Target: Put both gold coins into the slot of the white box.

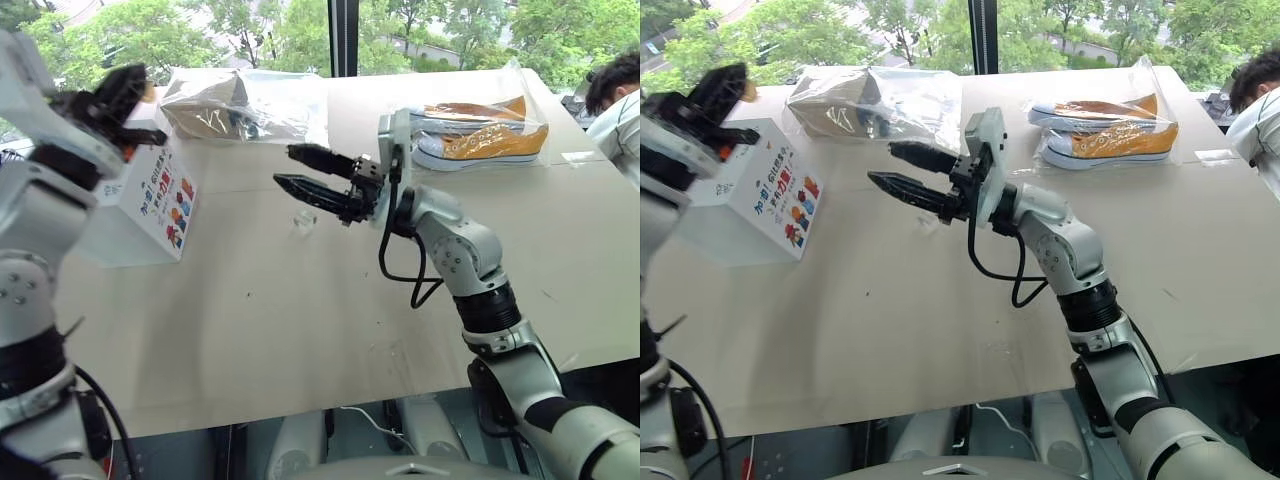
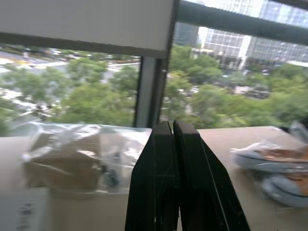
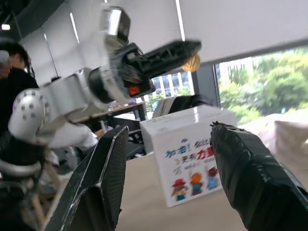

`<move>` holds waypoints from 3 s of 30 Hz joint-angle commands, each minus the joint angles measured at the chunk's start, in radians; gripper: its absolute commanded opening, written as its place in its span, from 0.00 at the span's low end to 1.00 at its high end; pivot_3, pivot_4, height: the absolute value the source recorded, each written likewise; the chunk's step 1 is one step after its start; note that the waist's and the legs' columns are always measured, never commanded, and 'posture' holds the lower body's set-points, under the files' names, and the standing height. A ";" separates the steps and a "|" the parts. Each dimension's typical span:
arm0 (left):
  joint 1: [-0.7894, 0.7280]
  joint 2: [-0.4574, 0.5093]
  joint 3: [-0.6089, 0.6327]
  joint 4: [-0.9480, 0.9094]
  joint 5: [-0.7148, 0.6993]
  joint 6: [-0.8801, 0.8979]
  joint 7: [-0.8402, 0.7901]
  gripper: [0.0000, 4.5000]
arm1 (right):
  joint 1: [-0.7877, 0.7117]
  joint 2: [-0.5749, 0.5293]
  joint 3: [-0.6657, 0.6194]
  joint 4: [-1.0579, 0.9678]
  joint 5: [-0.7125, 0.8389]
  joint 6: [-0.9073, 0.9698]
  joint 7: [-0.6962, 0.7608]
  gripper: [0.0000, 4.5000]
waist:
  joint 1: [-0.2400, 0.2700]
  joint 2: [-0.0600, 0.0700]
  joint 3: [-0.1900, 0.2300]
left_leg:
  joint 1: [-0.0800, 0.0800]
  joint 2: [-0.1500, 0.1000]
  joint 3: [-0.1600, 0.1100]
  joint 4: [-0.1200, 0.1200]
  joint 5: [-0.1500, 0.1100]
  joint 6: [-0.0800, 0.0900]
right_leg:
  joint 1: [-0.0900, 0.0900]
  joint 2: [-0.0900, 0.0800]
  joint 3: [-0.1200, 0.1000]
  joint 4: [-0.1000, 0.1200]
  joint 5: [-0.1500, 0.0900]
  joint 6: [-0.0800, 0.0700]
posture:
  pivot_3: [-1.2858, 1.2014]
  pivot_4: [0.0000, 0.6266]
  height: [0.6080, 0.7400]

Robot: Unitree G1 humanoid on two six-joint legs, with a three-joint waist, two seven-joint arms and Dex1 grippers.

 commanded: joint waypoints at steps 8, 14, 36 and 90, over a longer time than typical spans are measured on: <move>-0.009 0.057 0.046 0.070 0.202 0.182 0.051 0.00 | -0.043 -0.004 0.004 0.044 -0.081 -0.133 0.075 0.65 | 0.004 0.000 0.000 | -0.001 0.001 0.000 0.000 0.001 -0.002 | -0.001 -0.003 0.000 -0.001 0.000 0.000 | 0.52 0.24 1.00; 0.016 0.071 0.039 0.111 0.316 0.169 -0.007 0.00 | -0.031 0.003 0.007 0.053 -0.097 -0.142 0.084 0.65 | 0.003 0.000 0.000 | -0.001 0.001 0.000 -0.001 0.001 -0.002 | -0.002 -0.004 0.000 0.000 0.000 0.000 | 0.52 0.24 1.00; 0.025 -0.076 0.094 0.349 0.428 0.067 -0.239 0.00 | -0.035 0.002 0.002 0.055 -0.110 -0.125 0.093 0.65 | 0.004 0.000 0.000 | -0.001 0.001 0.000 -0.004 0.000 -0.001 | -0.003 -0.010 0.000 0.000 0.000 0.000 | 0.52 0.24 1.00; 0.820 -0.435 -0.361 -0.290 0.575 -0.294 -0.502 0.89 | 0.713 -0.512 -0.164 -0.064 -0.168 -0.272 0.217 1.00 | 0.026 0.002 -0.001 | 0.020 0.001 0.006 -0.007 -0.001 0.002 | 0.019 -0.004 0.003 -0.007 -0.006 0.000 | 0.52 0.24 1.00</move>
